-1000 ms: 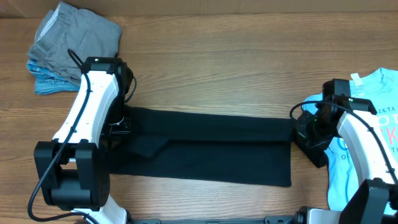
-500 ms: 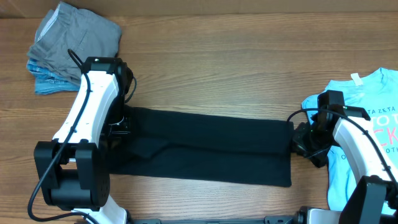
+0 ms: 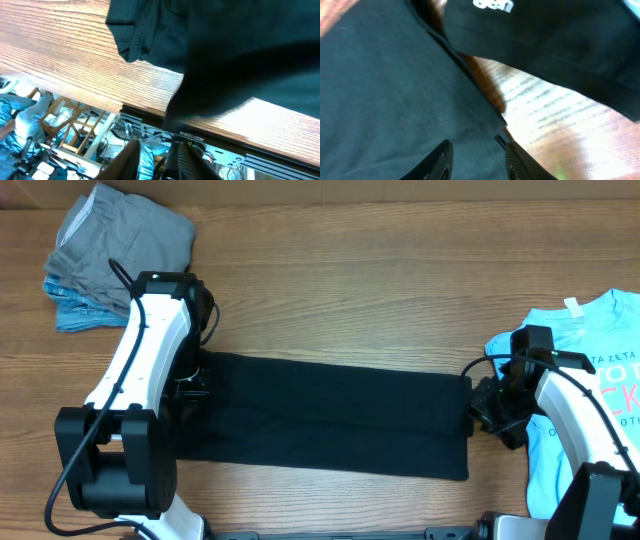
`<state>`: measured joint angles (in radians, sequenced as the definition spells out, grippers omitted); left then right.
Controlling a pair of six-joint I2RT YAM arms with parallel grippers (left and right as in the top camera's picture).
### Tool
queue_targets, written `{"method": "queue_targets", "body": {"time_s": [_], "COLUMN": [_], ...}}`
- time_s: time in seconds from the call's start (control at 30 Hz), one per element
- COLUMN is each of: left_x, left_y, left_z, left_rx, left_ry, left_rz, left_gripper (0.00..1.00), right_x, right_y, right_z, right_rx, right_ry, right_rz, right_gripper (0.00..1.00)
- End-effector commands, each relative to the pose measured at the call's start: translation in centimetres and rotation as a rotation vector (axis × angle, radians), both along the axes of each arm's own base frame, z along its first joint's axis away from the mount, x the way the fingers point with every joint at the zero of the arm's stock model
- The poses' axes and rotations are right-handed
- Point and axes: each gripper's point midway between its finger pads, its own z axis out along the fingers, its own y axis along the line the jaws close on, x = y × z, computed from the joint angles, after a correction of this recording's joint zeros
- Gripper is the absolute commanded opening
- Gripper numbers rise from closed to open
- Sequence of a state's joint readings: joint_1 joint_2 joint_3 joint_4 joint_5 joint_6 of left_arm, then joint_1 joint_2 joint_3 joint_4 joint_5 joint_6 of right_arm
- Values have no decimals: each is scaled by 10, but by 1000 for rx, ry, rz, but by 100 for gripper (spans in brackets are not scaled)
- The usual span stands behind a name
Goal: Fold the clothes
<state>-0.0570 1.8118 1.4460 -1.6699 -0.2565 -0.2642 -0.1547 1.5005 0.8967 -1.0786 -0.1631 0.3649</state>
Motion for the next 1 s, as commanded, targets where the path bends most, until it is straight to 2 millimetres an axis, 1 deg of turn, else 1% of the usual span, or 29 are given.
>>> {"method": "queue_targets", "body": {"time_s": [0.0, 0.07, 0.1, 0.17, 0.27, 0.37, 0.4, 0.47, 0.57, 0.63, 0.7, 0.73, 0.83, 0.9, 0.97], "left_x": [0, 1, 3, 7, 14, 24, 27, 36, 43, 47, 48, 48, 50, 54, 56], "left_y": [9, 12, 12, 11, 5, -14, -18, -20, -19, -18, -18, -18, -18, -18, -15], "left_z": [8, 8, 8, 5, 0, -8, -10, -13, -19, -27, -39, -45, -67, -84, -96], "left_rx": [62, 83, 83, 77, 45, -62, -79, -85, -82, -86, -88, -88, -99, -114, -114], "left_ry": [-41, -52, -61, -79, -115, -154, -169, -205, -238, -256, -270, -274, -301, -339, -363], "left_rz": [23, 31, 34, 37, 50, 84, 85, 79, 69, 68, 67, 67, 63, 69, 78], "left_gripper": [36, 38, 43, 56, 64, 67, 69, 72, 75, 75, 77, 75, 61, 43, 22], "right_x": [7, 14, 17, 25, 34, 38, 38, 38, 39, 39, 40, 40, 43, 46, 47], "right_y": [8, 10, 10, 11, 12, 12, 12, 12, 18, 22, 22, 22, 21, 22, 23], "right_z": [6, 10, 13, 19, 28, 30, 30, 30, 31, 33, 33, 33, 33, 34, 34], "right_rx": [47, 57, 59, 68, 76, 78, 78, 80, 109, 133, 135, 135, 133, 139, 141], "right_ry": [-52, -76, -88, -117, -149, -163, -163, -165, -179, -188, -190, -192, -205, -216, -223], "right_rz": [36, 37, 38, 54, 58, 62, 62, 63, 95, 112, 112, 112, 113, 114, 114], "right_gripper": [38, 38, 38, 38, 42, 46, 46, 48, 49, 49, 50, 50, 49, 49, 49]}}
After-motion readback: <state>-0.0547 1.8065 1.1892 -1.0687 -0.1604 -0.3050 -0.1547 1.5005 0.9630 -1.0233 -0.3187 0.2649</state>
